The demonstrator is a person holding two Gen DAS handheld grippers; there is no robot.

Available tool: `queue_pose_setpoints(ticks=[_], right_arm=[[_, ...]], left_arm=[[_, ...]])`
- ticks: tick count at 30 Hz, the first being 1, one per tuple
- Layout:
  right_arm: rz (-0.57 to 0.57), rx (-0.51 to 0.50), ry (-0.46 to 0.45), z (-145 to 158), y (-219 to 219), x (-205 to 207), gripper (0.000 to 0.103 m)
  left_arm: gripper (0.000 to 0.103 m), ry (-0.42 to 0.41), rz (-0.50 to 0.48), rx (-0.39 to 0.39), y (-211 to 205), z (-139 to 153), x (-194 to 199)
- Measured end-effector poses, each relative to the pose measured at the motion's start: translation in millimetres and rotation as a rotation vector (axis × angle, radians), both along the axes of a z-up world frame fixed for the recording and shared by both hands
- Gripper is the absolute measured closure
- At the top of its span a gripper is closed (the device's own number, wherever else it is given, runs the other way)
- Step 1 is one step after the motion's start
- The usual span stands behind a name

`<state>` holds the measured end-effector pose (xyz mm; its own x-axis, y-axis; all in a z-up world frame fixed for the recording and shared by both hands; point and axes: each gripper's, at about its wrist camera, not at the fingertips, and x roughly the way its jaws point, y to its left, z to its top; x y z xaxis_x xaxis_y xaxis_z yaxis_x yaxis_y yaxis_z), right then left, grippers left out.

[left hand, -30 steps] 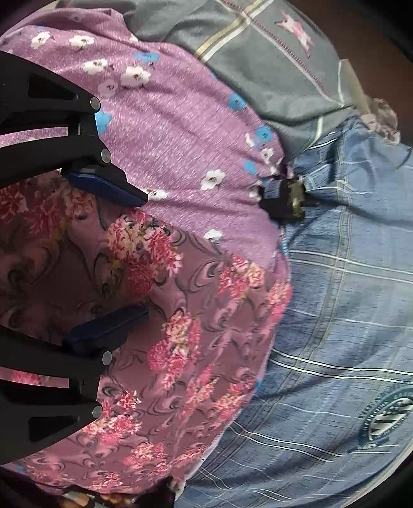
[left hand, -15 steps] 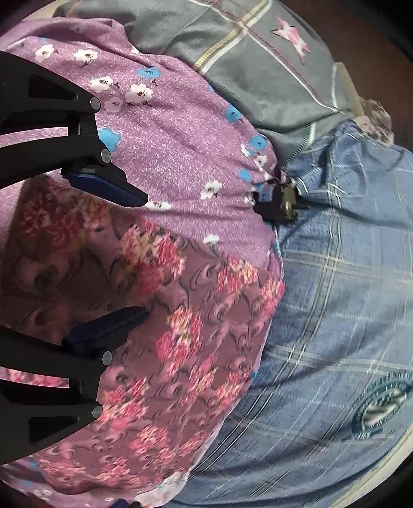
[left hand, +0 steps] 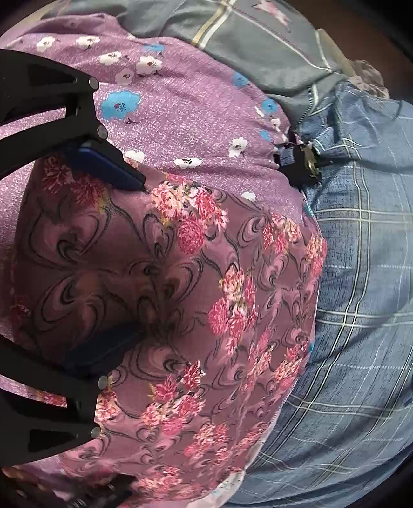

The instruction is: Fold small clothes

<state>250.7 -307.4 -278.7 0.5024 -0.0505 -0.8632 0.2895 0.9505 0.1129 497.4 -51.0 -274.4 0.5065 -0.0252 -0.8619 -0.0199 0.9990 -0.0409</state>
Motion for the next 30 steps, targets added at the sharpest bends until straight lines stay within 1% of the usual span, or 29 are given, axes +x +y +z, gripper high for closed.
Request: queue_pose_setpoints(ticks=[1, 2, 5, 7, 13, 16, 19, 21, 23, 25, 27, 28, 30], right_arm=[[0.011, -0.017, 0.010, -0.4, 1.6, 4.2, 0.014], [0.016, -0.027, 0.021, -1.1, 4.9, 6.6, 0.009], [0.015, -0.007, 0.047, -2.6, 4.6, 14.0, 0.001], [0.011, -0.007, 0.063, -4.3, 6.0, 18.9, 0.001], [-0.011, -0.004, 0.062, -3.3, 6.9, 17.3, 0.000], [-0.002, 0.008, 0.070, -2.9, 5.2, 18.6, 0.000], [0.004, 0.012, 0.066, -2.5, 4.7, 18.4, 0.000], [0.005, 0.006, 0.058, -2.3, 5.8, 17.3, 0.000], [0.005, 0.001, 0.052, -1.2, 6.8, 16.8, 0.000], [0.007, 0.002, 0.052, 1.8, 6.7, 16.7, 0.000], [-0.002, 0.007, 0.039, 8.3, 6.3, 13.6, 0.002], [-0.015, 0.007, 0.022, 13.8, 6.5, 10.0, 0.003], [-0.038, -0.016, -0.041, 32.4, 11.5, -1.9, 0.003]], left_arm=[[0.011, 0.000, 0.003, -0.004, 1.4, -1.0, 0.3], [0.008, -0.005, 0.004, 0.002, 1.8, -2.5, 0.1], [0.004, -0.034, 0.000, 0.028, -0.8, -7.8, 0.6], [0.002, -0.036, 0.008, 0.034, -3.8, -14.3, 3.9], [0.000, 0.021, 0.007, 0.032, -4.2, -15.5, 14.5], [0.001, 0.040, 0.016, 0.043, -5.9, -13.0, 16.1], [0.002, 0.063, 0.014, 0.050, -6.1, -3.5, 11.8], [0.003, 0.036, 0.044, 0.052, -3.0, 7.2, -1.3], [0.003, -0.005, 0.073, 0.079, -1.4, 16.4, -18.4], [0.003, -0.024, 0.094, 0.109, -1.1, 22.3, -35.8], [0.003, -0.046, 0.103, 0.120, 1.0, 26.1, -59.8], [0.003, -0.061, 0.109, 0.122, 2.4, 26.6, -72.8], [0.003, -0.097, 0.117, 0.122, 4.0, 29.0, -97.6]])
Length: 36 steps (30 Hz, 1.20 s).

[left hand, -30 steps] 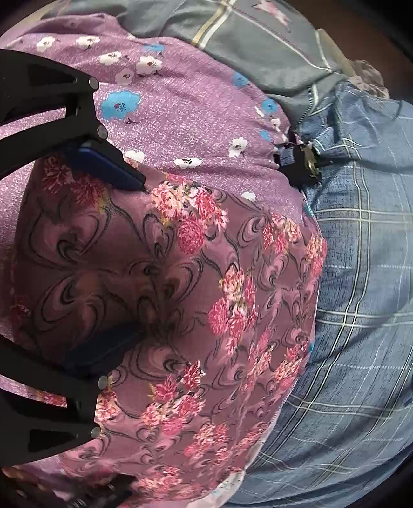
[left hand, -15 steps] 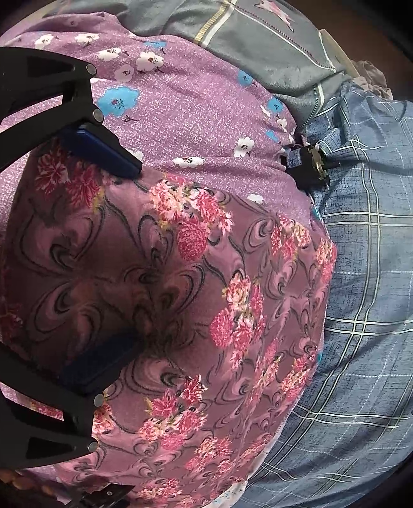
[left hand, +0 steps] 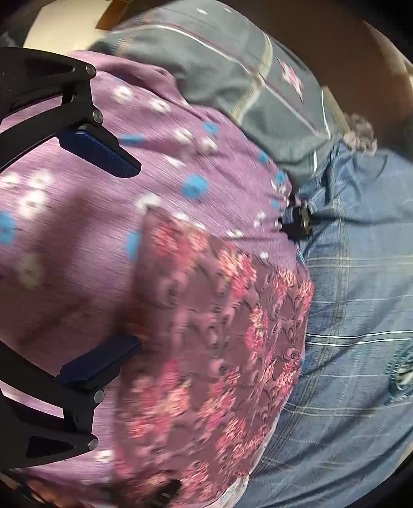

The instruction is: Fold small clothes

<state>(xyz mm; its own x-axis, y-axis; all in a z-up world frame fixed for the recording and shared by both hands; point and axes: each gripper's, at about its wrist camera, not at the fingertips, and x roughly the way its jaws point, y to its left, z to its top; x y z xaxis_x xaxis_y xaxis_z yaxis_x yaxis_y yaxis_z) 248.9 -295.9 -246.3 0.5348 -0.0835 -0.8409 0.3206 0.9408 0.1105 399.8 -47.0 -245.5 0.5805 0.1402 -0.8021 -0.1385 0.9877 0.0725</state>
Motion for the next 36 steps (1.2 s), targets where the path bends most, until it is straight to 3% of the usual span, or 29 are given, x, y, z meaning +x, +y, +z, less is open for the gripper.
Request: queue_pose_setpoints(ticks=[4, 7, 12, 15, 19, 23, 29, 32, 36], right_arm=[[-0.015, -0.113, -0.152, 42.5, 17.4, -28.2, 0.003], [-0.020, -0.095, -0.233, 65.7, 23.3, -47.6, 0.002], [-0.029, -0.073, -0.285, 80.6, 27.5, -65.7, 0.002], [-0.023, -0.084, -0.241, 73.3, 25.4, -58.7, 0.002], [-0.030, -0.015, -0.176, 57.3, 17.3, -49.0, 0.002], [-0.006, -0.040, -0.141, 47.9, 21.6, -33.9, 0.002], [0.027, -0.064, -0.068, 33.0, 27.3, -10.8, 0.003], [0.026, -0.059, -0.029, 24.2, 24.1, -3.1, 0.003], [0.022, -0.027, 0.157, -12.9, 17.9, 10.5, 0.003]], left_arm=[[0.003, -0.090, -0.010, -0.016, -2.4, 12.7, -39.7], [0.002, -0.144, -0.027, 0.005, -6.6, 16.4, -54.8], [0.003, -0.125, -0.049, 0.020, -13.6, 9.4, -48.9], [0.004, -0.145, -0.047, 0.024, -11.1, 10.5, -31.3], [0.004, -0.200, -0.034, 0.036, -14.0, 17.8, -19.9], [0.004, -0.198, -0.049, 0.027, -19.0, 13.9, -4.6], [0.004, -0.132, -0.085, 0.010, -26.5, 3.2, 18.9], [0.004, -0.032, -0.095, -0.006, -27.9, -12.5, 36.5], [0.003, 0.063, -0.090, -0.014, -25.1, -31.8, 53.4]])
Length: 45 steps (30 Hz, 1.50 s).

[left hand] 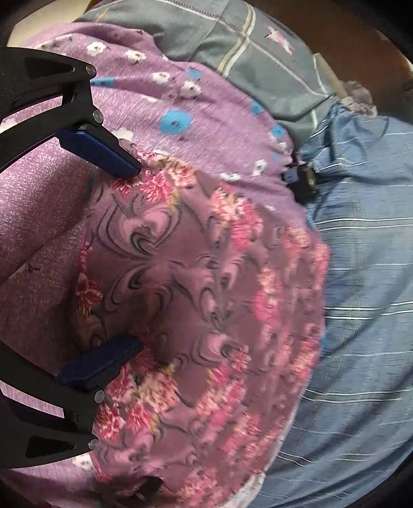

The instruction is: Fold small clothes

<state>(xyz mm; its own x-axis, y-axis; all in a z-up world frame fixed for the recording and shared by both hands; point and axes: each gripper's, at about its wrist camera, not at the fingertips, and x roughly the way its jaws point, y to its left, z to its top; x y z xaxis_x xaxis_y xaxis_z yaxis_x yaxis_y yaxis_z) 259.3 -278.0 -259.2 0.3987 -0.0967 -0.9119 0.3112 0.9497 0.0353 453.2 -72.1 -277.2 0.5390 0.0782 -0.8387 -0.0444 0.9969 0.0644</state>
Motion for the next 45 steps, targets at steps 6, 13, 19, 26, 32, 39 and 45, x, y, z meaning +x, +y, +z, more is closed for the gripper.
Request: queue_pose_setpoints(ticks=[6, 13, 19, 26, 32, 39, 45], right_arm=[[0.032, -0.018, -0.081, 15.2, 3.4, -15.1, 0.010], [-0.005, 0.088, -0.262, 48.6, -26.7, -47.7, 0.010], [0.052, 0.141, -0.296, 51.4, -33.1, -47.6, 0.024], [0.120, 0.307, -0.248, 35.4, -3.9, -36.4, 0.063], [0.174, 0.297, -0.217, 26.9, 27.7, -28.6, 0.063], [0.174, 0.340, -0.141, 2.6, 44.7, -14.6, 0.073], [0.176, 0.316, -0.124, -0.5, 48.5, -13.6, 0.074]], left_arm=[[0.008, -0.099, 0.045, -0.066, 28.0, 22.0, -9.1], [0.009, -0.148, 0.087, -0.175, 74.7, 26.4, -41.8], [0.036, -0.008, 0.055, -0.493, 91.5, 5.3, -70.0], [0.041, 0.006, 0.129, -0.623, 103.0, -10.9, -44.9], [0.042, -0.029, 0.202, -0.707, 112.8, -22.5, -20.3], [0.083, -0.021, 0.225, -0.732, 111.0, -37.8, -6.9], [0.068, -0.033, 0.206, -0.712, 102.3, -38.6, -2.1]])
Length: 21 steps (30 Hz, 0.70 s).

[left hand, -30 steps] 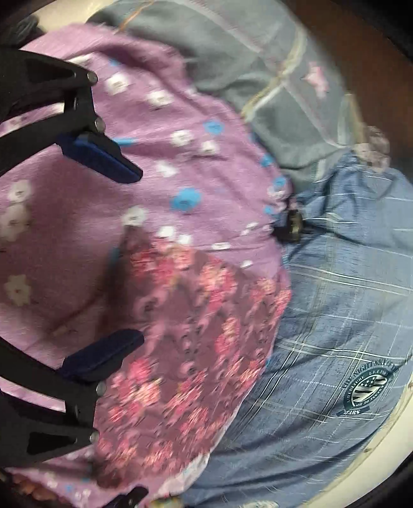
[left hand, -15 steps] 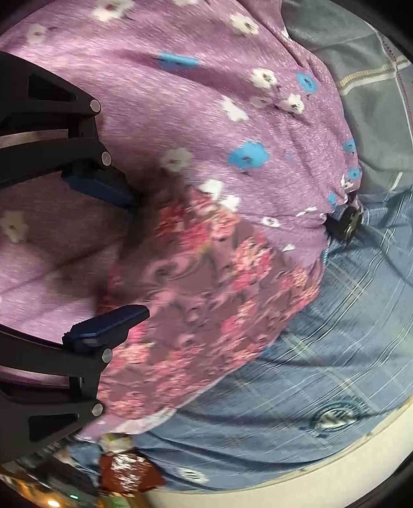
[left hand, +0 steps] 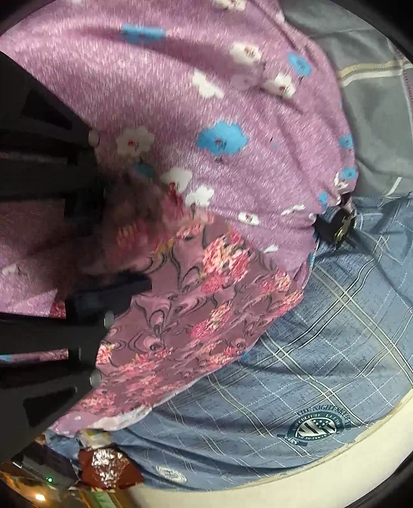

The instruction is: Fold small clothes

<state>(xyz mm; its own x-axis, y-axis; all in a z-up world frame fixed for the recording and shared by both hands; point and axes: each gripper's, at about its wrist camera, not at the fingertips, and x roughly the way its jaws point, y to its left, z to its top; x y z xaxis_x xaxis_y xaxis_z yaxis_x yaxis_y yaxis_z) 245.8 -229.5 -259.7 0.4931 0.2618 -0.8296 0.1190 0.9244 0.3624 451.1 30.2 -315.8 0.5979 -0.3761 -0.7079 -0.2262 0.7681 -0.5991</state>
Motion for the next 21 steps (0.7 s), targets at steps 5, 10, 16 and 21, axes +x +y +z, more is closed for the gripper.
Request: queue_pose_setpoints(ticks=[5, 10, 16, 21], right_arm=[[-0.057, 0.096, -0.067, 13.9, -25.1, -7.4, 0.074], [-0.136, 0.101, -0.103, 21.9, -54.6, -14.6, 0.074], [-0.264, 0.102, -0.109, 19.3, -101.5, -25.5, 0.074], [-0.373, 0.136, -0.131, 17.0, -150.0, -38.1, 0.072]], left_arm=[[0.088, -0.036, 0.003, 0.051, -4.5, 7.9, 0.4], [0.098, -0.141, -0.024, 0.162, -22.6, 33.6, -11.7], [0.099, -0.272, -0.128, 0.348, -69.1, 70.7, -31.0], [0.100, -0.318, -0.223, 0.487, -114.8, 97.3, -49.4]])
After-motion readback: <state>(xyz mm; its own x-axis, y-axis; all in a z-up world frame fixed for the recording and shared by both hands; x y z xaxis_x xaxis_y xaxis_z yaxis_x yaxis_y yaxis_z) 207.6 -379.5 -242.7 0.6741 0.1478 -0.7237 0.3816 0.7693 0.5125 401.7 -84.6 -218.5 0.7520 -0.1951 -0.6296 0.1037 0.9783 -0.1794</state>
